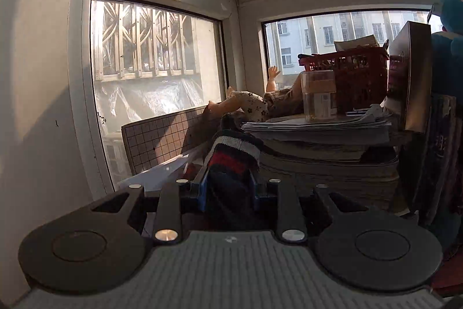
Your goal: Fold clothes
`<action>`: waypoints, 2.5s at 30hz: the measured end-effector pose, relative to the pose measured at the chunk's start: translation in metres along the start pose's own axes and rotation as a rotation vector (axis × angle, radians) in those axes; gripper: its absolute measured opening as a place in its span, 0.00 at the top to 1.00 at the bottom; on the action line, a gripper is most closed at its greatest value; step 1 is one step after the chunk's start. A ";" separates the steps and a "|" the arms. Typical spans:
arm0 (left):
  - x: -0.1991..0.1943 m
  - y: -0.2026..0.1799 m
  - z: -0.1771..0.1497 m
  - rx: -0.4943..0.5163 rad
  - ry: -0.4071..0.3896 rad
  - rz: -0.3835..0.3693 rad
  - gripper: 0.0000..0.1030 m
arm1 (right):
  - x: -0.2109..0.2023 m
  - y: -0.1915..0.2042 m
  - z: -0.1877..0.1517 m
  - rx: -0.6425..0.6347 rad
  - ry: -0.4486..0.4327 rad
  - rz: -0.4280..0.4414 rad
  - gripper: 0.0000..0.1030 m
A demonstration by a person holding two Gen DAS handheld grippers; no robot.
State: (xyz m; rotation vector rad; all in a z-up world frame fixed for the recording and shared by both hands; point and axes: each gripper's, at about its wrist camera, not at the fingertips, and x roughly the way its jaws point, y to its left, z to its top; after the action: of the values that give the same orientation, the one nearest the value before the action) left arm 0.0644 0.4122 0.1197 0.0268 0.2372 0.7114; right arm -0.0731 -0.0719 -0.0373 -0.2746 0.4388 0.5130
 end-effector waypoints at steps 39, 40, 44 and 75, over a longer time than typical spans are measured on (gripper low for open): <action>-0.203 -0.155 -0.193 -0.044 0.614 -0.939 0.19 | -0.116 -0.133 -0.086 0.430 0.034 -0.279 0.14; -0.205 -0.157 -0.192 -0.035 0.613 -0.938 0.26 | -0.118 -0.138 -0.091 0.443 0.039 -0.285 0.14; -0.218 -0.156 -0.189 -0.022 0.606 -0.954 0.85 | -0.103 -0.149 -0.105 0.496 0.071 -0.241 0.15; -0.270 -0.060 -0.130 -0.029 0.364 -0.889 0.63 | -0.161 -0.163 -0.051 0.427 0.014 -0.149 0.56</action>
State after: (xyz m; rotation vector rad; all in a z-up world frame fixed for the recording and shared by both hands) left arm -0.1239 0.1834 0.0426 -0.2268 0.5410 -0.1746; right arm -0.1304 -0.2932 0.0171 0.1005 0.5252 0.2616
